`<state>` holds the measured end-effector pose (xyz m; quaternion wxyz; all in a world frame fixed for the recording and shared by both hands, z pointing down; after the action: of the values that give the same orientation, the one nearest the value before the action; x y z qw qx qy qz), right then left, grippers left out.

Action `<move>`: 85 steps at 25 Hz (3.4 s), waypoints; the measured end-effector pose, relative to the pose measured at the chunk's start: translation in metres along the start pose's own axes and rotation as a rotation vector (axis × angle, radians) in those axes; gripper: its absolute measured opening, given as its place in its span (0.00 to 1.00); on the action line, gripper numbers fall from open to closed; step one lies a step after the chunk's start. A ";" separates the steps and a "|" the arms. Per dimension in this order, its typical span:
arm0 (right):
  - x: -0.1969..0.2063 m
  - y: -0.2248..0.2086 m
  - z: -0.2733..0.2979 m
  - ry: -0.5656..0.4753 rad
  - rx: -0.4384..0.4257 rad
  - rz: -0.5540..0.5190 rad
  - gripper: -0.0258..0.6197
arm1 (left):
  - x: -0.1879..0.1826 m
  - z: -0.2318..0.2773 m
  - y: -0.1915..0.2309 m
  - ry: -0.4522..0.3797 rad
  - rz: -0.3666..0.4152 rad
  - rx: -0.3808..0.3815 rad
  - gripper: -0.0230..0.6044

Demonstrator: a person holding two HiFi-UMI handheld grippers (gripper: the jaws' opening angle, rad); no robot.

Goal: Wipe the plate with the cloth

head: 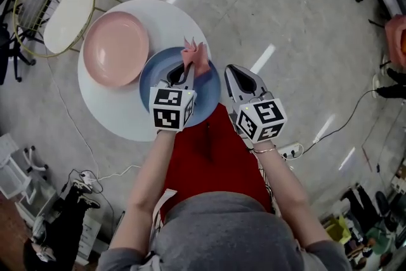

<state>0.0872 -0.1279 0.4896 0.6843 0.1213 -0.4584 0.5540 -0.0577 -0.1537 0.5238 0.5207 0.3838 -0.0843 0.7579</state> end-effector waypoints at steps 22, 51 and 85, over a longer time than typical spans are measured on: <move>-0.006 0.015 0.017 0.058 -0.076 -0.046 0.09 | 0.024 0.004 0.053 0.168 -0.111 -0.233 0.09; -0.013 0.073 0.035 0.071 -0.216 -0.172 0.09 | 0.075 -0.102 0.091 0.166 -0.270 -0.495 0.09; 0.009 0.009 -0.047 -0.006 0.009 -0.025 0.09 | 0.059 0.000 -0.022 0.264 -0.144 -0.119 0.09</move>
<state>0.1027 -0.0872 0.4672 0.6894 0.1317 -0.4563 0.5470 -0.0483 -0.1013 0.5568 0.6021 0.2545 -0.0321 0.7561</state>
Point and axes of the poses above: the fingertips, and each gripper's own axes: z forward along the fingers, y to its left, x out of its underside, the point moved 5 cm from there along -z, backward along the fingers, and after that the axes turned 1 degree about y, right-handed, at the moved point
